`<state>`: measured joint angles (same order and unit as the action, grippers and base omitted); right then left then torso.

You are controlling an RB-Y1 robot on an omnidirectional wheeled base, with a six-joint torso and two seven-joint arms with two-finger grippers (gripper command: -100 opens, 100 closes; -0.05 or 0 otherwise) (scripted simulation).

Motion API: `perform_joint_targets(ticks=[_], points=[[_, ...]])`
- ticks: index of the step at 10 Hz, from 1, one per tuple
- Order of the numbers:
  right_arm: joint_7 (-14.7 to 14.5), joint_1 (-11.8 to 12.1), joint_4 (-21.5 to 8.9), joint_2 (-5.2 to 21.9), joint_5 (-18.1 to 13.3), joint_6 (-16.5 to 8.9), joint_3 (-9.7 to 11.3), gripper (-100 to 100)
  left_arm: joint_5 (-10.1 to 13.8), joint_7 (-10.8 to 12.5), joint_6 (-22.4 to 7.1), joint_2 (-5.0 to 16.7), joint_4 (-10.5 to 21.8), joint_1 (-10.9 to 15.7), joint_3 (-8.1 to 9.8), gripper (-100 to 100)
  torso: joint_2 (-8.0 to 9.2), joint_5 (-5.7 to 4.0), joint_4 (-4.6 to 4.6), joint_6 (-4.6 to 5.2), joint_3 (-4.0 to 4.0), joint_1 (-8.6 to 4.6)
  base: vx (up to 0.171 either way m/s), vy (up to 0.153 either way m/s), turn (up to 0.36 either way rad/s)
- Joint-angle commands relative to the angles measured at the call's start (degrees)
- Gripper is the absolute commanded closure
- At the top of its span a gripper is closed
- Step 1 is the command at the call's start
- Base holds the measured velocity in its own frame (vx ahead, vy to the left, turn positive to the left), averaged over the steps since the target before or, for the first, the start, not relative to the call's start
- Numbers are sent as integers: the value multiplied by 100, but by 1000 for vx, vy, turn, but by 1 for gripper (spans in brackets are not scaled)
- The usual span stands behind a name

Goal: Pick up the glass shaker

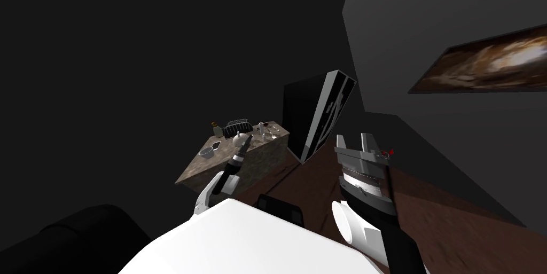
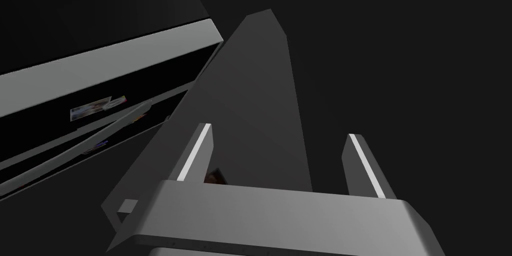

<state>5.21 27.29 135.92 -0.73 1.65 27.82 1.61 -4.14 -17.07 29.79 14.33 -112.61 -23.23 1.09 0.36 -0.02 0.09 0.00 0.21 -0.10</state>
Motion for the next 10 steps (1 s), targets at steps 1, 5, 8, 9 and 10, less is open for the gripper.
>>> perform_joint_targets(ticks=[1,5,8,9,10], points=[[0,0,0,0,0,0,0,0,-155,-144,-59,88,227,46,-32,-100,0,0,0,0,0,0,-83,-45,-178],[0,1,0,0,0,0,-1,0,-531,-449,-183,340,805,210,-94,-100,-18,3,-4,-2,-10,15,-46,-14,-116],[0,2,0,1,0,0,-1,0,-820,-650,-239,560,1209,304,-145,-100,-42,5,-9,-3,-23,24,26,11,-81],[0,2,0,1,0,0,-1,0,-918,-713,-251,639,1337,330,-162,-100,-53,6,-11,-2,-30,28,72,22,-55],[0,3,1,1,0,0,-1,0,-1016,-773,-260,719,1462,353,-180,-100,-61,6,-13,-3,-35,28,87,30,-27]])
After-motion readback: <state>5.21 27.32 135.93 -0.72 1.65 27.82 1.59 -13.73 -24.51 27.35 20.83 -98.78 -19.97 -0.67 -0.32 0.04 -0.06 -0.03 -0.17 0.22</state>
